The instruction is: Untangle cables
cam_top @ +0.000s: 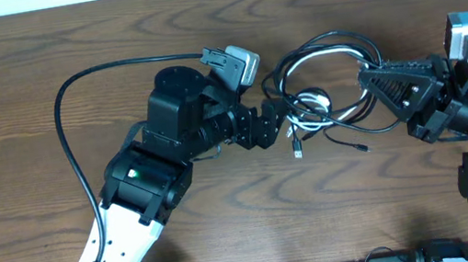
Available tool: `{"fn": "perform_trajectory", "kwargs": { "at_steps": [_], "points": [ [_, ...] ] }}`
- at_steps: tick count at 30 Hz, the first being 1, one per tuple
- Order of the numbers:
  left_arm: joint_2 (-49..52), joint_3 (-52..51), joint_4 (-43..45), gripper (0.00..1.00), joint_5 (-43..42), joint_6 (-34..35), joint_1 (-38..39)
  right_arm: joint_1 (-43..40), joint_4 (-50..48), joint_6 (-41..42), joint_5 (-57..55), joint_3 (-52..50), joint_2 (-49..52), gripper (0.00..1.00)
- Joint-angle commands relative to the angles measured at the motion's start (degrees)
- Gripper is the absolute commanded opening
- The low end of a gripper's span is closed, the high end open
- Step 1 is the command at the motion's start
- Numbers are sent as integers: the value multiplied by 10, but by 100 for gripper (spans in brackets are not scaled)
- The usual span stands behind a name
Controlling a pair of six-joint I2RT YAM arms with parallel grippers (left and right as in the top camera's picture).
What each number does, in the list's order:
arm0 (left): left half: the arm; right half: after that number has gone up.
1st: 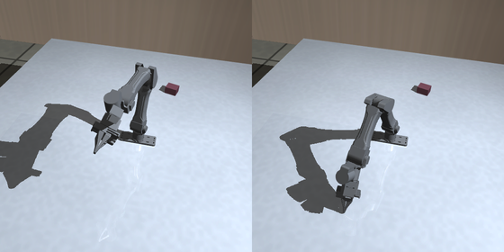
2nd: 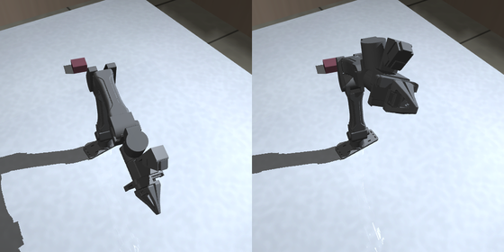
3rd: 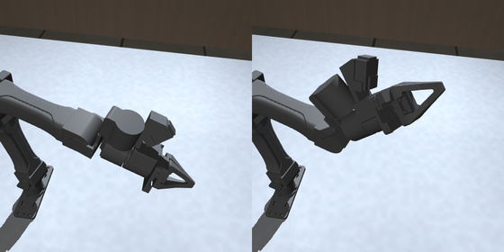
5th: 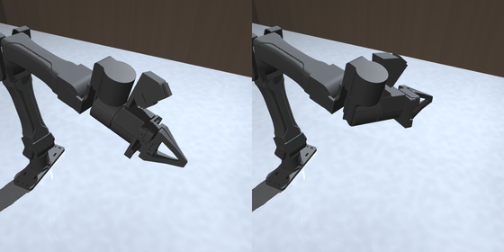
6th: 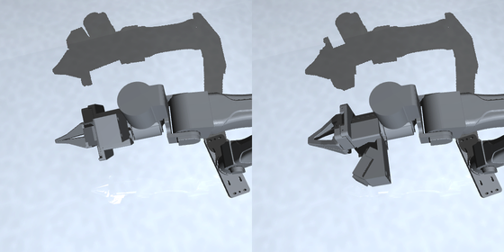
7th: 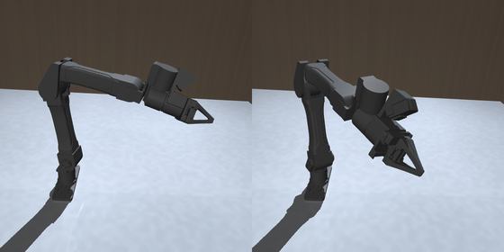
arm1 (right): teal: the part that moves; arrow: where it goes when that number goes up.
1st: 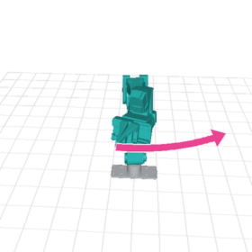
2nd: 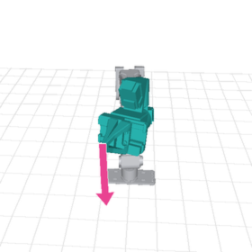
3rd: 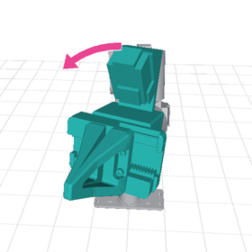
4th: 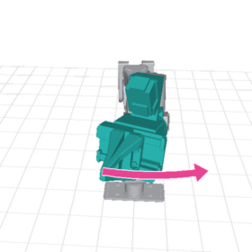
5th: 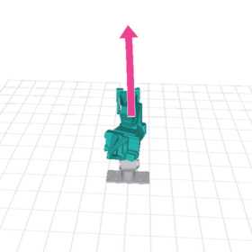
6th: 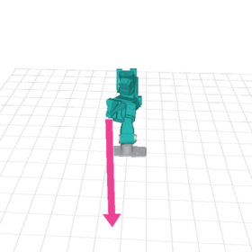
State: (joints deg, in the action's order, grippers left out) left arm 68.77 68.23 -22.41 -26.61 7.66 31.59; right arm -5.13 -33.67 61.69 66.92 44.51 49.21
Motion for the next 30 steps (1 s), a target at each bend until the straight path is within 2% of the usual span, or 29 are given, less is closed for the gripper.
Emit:
{"fn": "perform_trajectory", "kwargs": {
  "at_steps": [1, 10, 11, 12, 13, 16, 25, 30],
  "points": [
    [1, 14, 19, 86, -2, -5, 4, -4, -4, 19, 16, 7, -6, 1],
    [8, 14, 51, 86, -31, -6, 29, 15, -4, 26, 25, 7, -6, 1],
    [10, 14, 50, 82, -31, -6, 29, 19, -4, 26, 25, 7, -6, 1],
    [14, 14, 49, 71, -32, -6, 29, 24, -4, 26, 25, 7, -6, 1],
    [17, 14, 49, 52, -31, -6, 29, 28, -4, 26, 25, 7, -6, 1],
    [20, 14, 50, 8, -31, -6, 29, 31, -4, 25, 25, 7, -6, 1],
    [9, 14, 38, 8, -15, -36, 27, 16, 2, -21, 24, 7, -2, 1],
    [-14, 14, -12, 7, 52, -36, 16, -28, 2, -28, 22, 7, 14, 1]
  ]
}}
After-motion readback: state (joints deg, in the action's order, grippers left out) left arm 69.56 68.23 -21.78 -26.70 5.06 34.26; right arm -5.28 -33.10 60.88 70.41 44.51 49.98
